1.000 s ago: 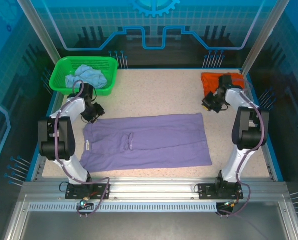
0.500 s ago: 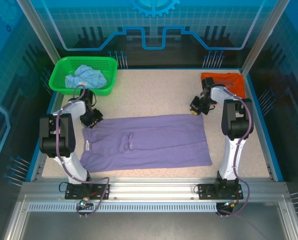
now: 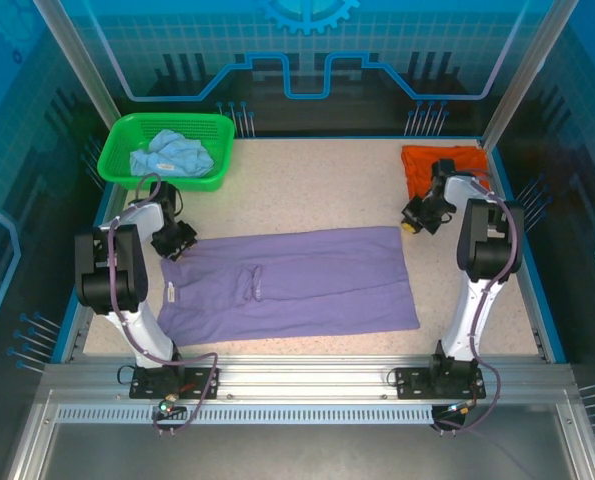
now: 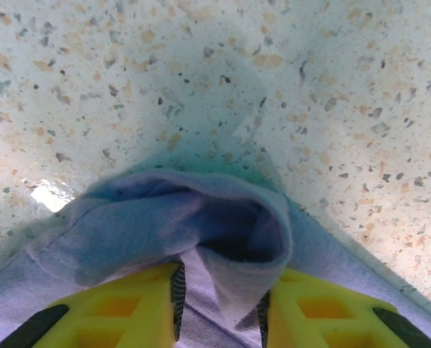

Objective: Fold and stack the t-shirts

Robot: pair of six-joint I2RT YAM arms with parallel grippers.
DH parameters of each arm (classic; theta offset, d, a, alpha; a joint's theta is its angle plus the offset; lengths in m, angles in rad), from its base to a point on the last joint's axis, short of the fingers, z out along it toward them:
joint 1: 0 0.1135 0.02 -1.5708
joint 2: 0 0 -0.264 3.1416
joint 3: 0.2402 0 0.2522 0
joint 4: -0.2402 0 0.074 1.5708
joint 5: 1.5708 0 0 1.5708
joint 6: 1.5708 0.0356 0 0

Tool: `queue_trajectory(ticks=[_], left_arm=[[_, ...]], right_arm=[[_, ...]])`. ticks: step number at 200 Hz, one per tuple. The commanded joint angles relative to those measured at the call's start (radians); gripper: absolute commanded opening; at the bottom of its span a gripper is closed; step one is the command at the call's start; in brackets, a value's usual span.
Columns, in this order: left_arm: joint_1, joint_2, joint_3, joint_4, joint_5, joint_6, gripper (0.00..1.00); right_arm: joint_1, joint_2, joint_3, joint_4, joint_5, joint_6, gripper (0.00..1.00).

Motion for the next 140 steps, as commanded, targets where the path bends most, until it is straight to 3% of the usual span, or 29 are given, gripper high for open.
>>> queue_trajectory(ticks=[1, 14, 38, 59, 92, 140], left_arm=[[0.009, -0.014, 0.049, -0.033, 0.039, -0.008, 0.40], [0.002, -0.039, 0.075, -0.049, 0.049, -0.014, 0.45], [-0.013, -0.113, 0.113, -0.086, 0.036, -0.024, 0.56], [-0.056, -0.189, 0.101, -0.089, 0.033, -0.037, 0.55], [-0.167, -0.266, -0.004, -0.054, 0.040, -0.066, 0.51], [-0.209, -0.166, -0.143, 0.024, 0.040, -0.062, 0.51]], right_arm=[[-0.024, -0.090, -0.041, -0.016, 0.008, -0.009, 0.00], [-0.007, -0.143, -0.057, 0.005, -0.010, -0.011, 0.00], [0.072, -0.253, -0.088, 0.048, -0.004, -0.027, 0.14], [0.165, -0.287, -0.093, 0.054, -0.019, -0.054, 0.21], [0.302, -0.218, -0.087, 0.007, 0.004, -0.078, 0.26], [0.278, -0.141, -0.231, 0.006, 0.053, 0.023, 0.33]])
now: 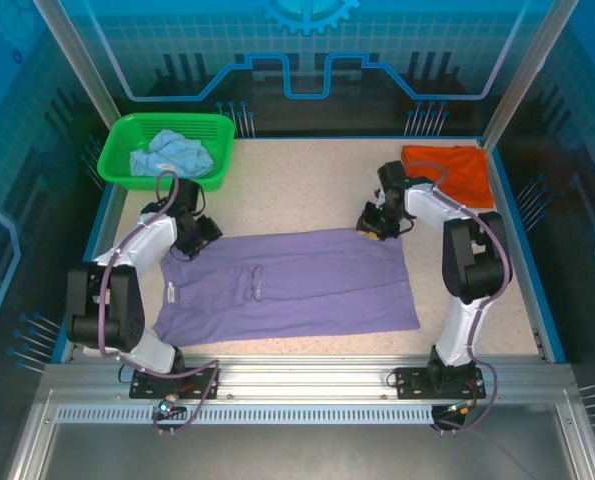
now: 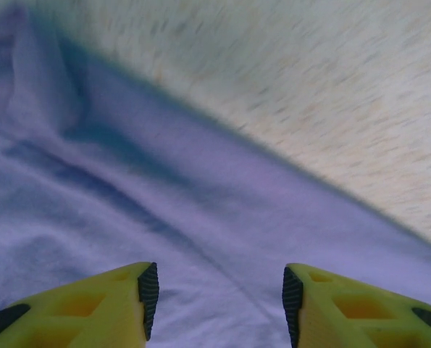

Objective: Fold and stack the t-shirts

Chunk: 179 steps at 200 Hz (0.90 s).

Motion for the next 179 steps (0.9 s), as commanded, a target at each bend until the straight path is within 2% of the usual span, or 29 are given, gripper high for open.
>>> queue_trajectory(ticks=[1, 16, 50, 96, 141, 179], left_arm=[[-0.001, 0.081, -0.044, 0.023, 0.003, -0.008, 0.51], [-0.010, 0.147, -0.044, 0.046, 0.024, 0.001, 0.51], [-0.086, 0.270, 0.035, 0.057, 0.036, 0.006, 0.53], [-0.220, 0.438, 0.306, -0.033, 0.066, -0.013, 0.54], [-0.336, 0.699, 0.740, -0.176, 0.066, 0.018, 0.56], [-0.356, 0.989, 1.323, -0.386, 0.060, 0.054, 0.59]], right_arm=[[-0.044, 0.017, -0.088, -0.047, 0.048, 0.063, 0.33], [-0.059, -0.035, -0.137, -0.054, 0.091, 0.094, 0.35], [-0.120, -0.154, -0.265, -0.059, 0.080, 0.184, 0.37], [-0.247, -0.340, -0.508, -0.042, 0.026, 0.275, 0.37], [-0.395, -0.530, -0.668, -0.057, -0.007, 0.265, 0.40], [-0.451, -0.542, -0.630, -0.096, -0.074, 0.163, 0.41]])
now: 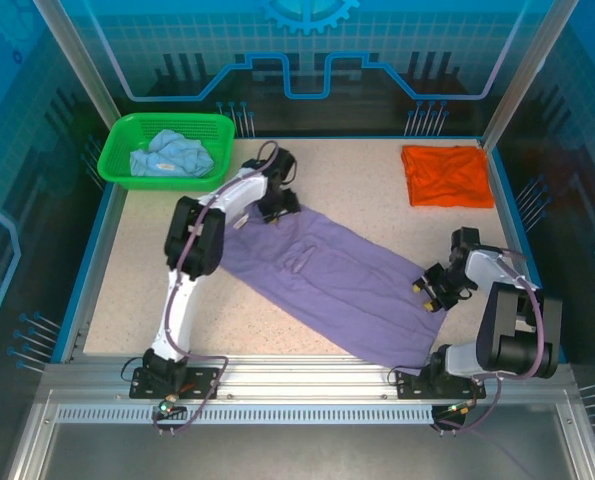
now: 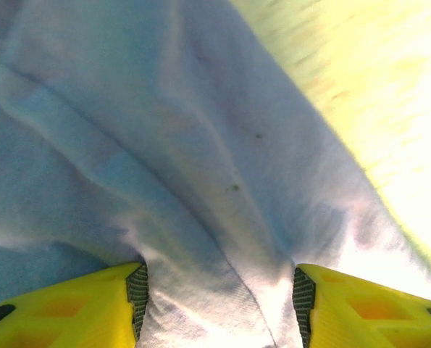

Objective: Fold and stack the t-shirts

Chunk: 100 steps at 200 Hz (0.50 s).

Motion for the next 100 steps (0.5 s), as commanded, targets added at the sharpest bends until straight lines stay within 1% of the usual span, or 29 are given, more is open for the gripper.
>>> queue_trajectory(ticks=[1, 8, 15, 31, 50, 60, 70, 75, 100], left_arm=[[-0.002, 0.150, 0.298, -0.184, 0.023, 0.041, 0.59], [0.001, 0.187, 0.398, -0.217, 0.013, 0.050, 0.61], [0.007, 0.197, 0.442, -0.218, 0.012, 0.050, 0.63], [0.026, 0.156, 0.445, -0.194, 0.000, 0.055, 0.66], [0.033, 0.080, 0.421, -0.218, -0.045, 0.090, 0.68], [0.034, 0.019, 0.349, -0.213, -0.051, 0.093, 0.67], [0.033, -0.069, 0.236, -0.182, -0.057, 0.087, 0.62], [0.033, -0.113, 0.158, -0.157, -0.062, 0.081, 0.61], [0.035, -0.317, -0.235, 0.008, -0.057, 0.005, 0.54]], right_arm=[[-0.018, -0.012, 0.037, -0.052, -0.067, -0.069, 0.41], [-0.017, -0.018, 0.063, -0.073, -0.063, -0.088, 0.41], [-0.017, -0.028, 0.088, -0.092, -0.056, -0.103, 0.41], [-0.004, -0.067, 0.143, -0.138, -0.023, -0.124, 0.44], [0.058, -0.110, 0.188, -0.156, 0.001, -0.140, 0.47], [0.105, -0.113, 0.202, -0.150, -0.003, -0.147, 0.47], [0.169, -0.096, 0.202, -0.150, -0.005, -0.150, 0.47], [0.202, -0.083, 0.234, -0.149, -0.005, -0.149, 0.46], [0.377, 0.005, 0.261, -0.107, -0.030, -0.135, 0.45]])
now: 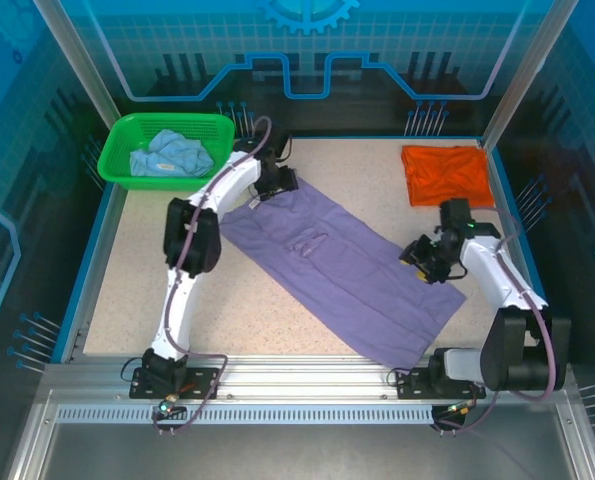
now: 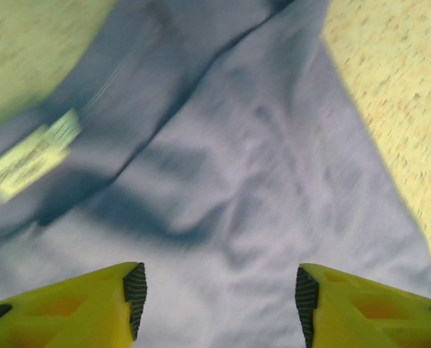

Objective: Fold and stack the t-shirts

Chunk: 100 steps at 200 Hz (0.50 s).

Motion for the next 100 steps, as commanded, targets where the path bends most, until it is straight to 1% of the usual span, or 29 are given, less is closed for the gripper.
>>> queue_trajectory(ticks=[1, 14, 24, 37, 47, 58, 79, 88, 100], left_arm=[[-0.004, -0.191, -0.262, 0.099, -0.012, -0.054, 0.54], [-0.005, -0.241, -0.396, 0.136, -0.025, -0.095, 0.51], [-0.005, -0.259, -0.478, 0.158, -0.038, -0.121, 0.51], [-0.004, -0.255, -0.543, 0.182, -0.038, -0.147, 0.51], [-0.004, -0.228, -0.556, 0.188, -0.049, -0.141, 0.50], [-0.001, -0.177, -0.528, 0.172, -0.051, -0.124, 0.51], [-0.001, -0.063, -0.409, 0.136, -0.060, -0.082, 0.50], [-0.002, 0.003, -0.333, 0.114, -0.054, -0.066, 0.51], [-0.003, 0.104, -0.179, 0.046, -0.034, -0.051, 0.51]], right_arm=[[0.139, 0.080, 0.029, -0.009, -0.027, -0.008, 0.45], [0.224, 0.138, 0.055, 0.011, -0.031, -0.004, 0.45], [0.284, 0.182, 0.077, 0.026, -0.031, -0.001, 0.45], [0.345, 0.252, 0.107, 0.040, -0.049, 0.001, 0.44], [0.384, 0.304, 0.137, 0.041, -0.057, 0.001, 0.44], [0.418, 0.355, 0.167, 0.039, -0.058, 0.002, 0.44], [0.459, 0.420, 0.205, 0.048, -0.063, 0.015, 0.44], [0.471, 0.437, 0.217, 0.055, -0.066, 0.022, 0.44], [0.487, 0.454, 0.234, 0.065, -0.071, 0.029, 0.44]])
